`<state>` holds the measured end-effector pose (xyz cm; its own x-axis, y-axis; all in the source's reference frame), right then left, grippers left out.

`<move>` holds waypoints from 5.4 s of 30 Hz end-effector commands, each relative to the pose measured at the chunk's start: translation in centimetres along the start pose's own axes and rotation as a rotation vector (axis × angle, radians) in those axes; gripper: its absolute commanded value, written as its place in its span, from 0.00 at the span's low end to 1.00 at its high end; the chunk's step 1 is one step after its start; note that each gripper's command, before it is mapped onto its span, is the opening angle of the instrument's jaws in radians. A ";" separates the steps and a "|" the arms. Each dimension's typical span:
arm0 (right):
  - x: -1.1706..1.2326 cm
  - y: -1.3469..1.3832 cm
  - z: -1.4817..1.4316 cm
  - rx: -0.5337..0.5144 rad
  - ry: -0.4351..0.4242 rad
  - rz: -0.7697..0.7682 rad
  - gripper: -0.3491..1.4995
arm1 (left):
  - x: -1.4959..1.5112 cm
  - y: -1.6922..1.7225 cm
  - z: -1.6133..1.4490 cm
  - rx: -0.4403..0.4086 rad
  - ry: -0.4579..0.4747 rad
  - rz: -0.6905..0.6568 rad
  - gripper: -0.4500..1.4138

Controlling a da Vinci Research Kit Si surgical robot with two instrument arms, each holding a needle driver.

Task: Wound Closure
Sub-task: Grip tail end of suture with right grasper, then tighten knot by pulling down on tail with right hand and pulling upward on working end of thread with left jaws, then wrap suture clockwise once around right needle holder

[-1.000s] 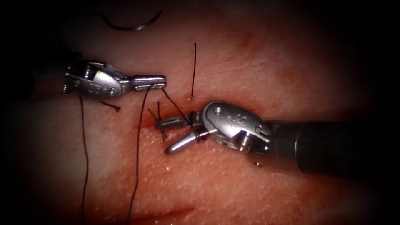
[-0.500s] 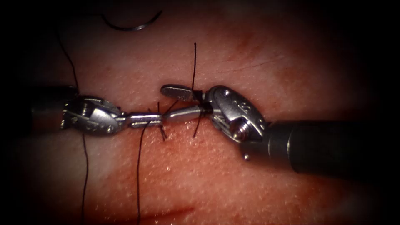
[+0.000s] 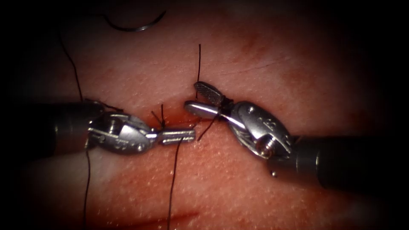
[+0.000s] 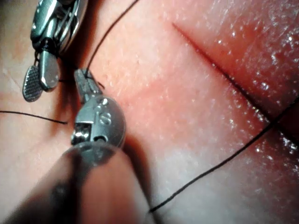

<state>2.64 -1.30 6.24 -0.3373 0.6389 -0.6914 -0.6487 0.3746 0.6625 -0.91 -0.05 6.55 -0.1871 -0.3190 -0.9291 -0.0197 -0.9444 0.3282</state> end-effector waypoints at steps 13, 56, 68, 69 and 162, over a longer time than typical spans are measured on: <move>-0.04 0.19 0.37 -0.140 -0.106 0.113 0.70 | -0.23 -0.42 0.14 -0.003 0.013 -0.012 0.00; -0.53 -0.26 0.07 -0.173 -0.085 -0.300 0.00 | -0.33 -1.05 -0.16 0.017 -0.082 -0.075 0.00; -0.66 -0.62 -0.26 -0.198 -0.213 -0.431 0.00 | -1.01 -1.64 0.24 0.034 -0.132 -0.116 0.00; -0.68 -0.65 -0.28 -0.197 -0.224 -0.434 0.00 | -1.12 -1.68 0.28 0.037 -0.139 -0.116 0.00; -0.91 -1.40 -1.33 0.042 -0.475 -0.100 0.00 | -1.76 -2.10 0.19 0.208 -0.175 -0.152 0.00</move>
<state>2.90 -3.31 5.51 0.0796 0.8305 -0.5512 -0.6284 0.4711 0.6190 -0.68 2.37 7.42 -0.3300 -0.1344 -0.9344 -0.2491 -0.9423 0.2236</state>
